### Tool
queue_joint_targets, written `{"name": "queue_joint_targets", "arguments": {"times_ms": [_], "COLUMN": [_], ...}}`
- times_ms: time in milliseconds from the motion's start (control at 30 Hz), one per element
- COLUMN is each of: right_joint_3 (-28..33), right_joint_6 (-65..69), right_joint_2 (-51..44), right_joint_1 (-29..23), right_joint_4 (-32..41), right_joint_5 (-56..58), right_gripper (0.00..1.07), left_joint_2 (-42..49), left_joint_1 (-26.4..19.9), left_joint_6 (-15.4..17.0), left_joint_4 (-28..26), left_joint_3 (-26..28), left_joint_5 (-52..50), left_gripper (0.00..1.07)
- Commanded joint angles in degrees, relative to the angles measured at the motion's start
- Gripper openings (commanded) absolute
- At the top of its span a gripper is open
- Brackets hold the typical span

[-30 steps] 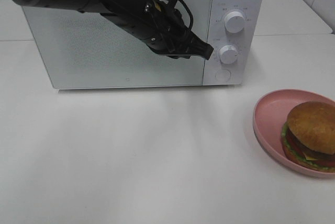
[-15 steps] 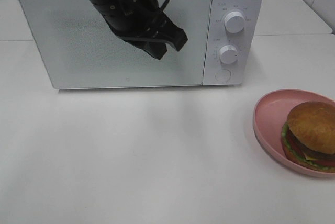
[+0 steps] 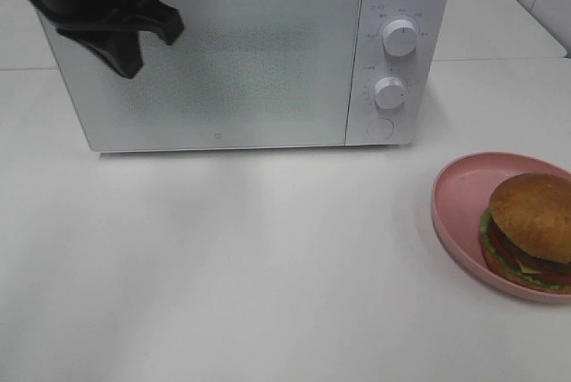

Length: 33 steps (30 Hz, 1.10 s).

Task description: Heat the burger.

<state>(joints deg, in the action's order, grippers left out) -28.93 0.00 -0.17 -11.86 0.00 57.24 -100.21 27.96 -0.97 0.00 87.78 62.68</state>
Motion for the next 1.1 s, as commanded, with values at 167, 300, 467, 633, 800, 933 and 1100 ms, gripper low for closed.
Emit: {"name": "queue_joint_targets", "arguments": {"times_ms": [167, 300, 467, 633, 800, 933, 1100], "right_joint_3": [-0.1, -0.1, -0.1, -0.1, -0.1, -0.1, -0.1], "right_joint_6": [0.0, 0.0, 0.0, 0.0, 0.0, 0.0, 0.0], "right_joint_2": [-1.8, -1.8, -1.8, -1.8, -1.8, -1.8, -1.8], "right_joint_1": [0.3, 0.3, 0.3, 0.3, 0.3, 0.3, 0.3], "right_joint_4": [0.0, 0.0, 0.0, 0.0, 0.0, 0.0, 0.0], "right_joint_5": [-0.5, -0.5, -0.5, -0.5, -0.5, -0.5, -0.5], "right_gripper": [0.61, 0.61, 0.61, 0.61, 0.61, 0.61, 0.61], "left_joint_2": [0.3, 2.8, 9.0, 20.2, 34.7, 46.8, 60.0], "left_joint_1": [-11.0, -14.0, -14.0, -14.0, -14.0, -14.0, -14.0], "left_joint_6": [0.4, 1.6, 1.8, 3.3, 3.4, 3.3, 3.0], "left_joint_4": [-6.7, -6.7, -4.8, -3.4, -3.7, -3.7, -3.6], "left_joint_3": [0.0, -2.1, -7.4, -17.8, -28.0, -34.7, -40.1], "left_joint_5": [7.7, 10.2, 9.3, 8.7, 8.7, 8.5, 6.8], "left_gripper": [0.00, 0.00, 0.00, 0.00, 0.00, 0.00, 0.00]}}
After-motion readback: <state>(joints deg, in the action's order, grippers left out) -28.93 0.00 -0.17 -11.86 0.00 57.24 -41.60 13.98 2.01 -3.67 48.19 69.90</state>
